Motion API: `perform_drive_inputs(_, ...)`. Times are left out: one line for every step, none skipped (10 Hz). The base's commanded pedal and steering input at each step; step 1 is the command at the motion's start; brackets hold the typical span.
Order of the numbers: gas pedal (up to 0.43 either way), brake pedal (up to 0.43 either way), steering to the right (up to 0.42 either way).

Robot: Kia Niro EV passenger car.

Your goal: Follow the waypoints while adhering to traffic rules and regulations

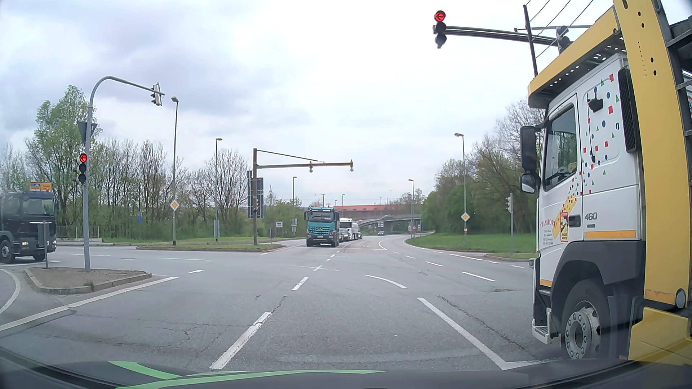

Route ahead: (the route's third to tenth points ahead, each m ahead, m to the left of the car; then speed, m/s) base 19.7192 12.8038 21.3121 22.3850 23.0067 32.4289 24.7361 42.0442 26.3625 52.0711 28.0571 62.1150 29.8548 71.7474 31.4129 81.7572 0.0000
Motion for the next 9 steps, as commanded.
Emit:
perform_drive_inputs(0.0, 0.299, 0.007)
perform_drive_inputs(0.0, 0.305, 0.008)
perform_drive_inputs(0.0, 0.305, 0.008)
perform_drive_inputs(0.0, 0.305, 0.007)
perform_drive_inputs(0.0, 0.305, 0.007)
perform_drive_inputs(0.0, 0.305, 0.008)
perform_drive_inputs(0.0, 0.305, 0.008)
perform_drive_inputs(0.0, 0.305, 0.007)
perform_drive_inputs(0.0, 0.305, 0.007)
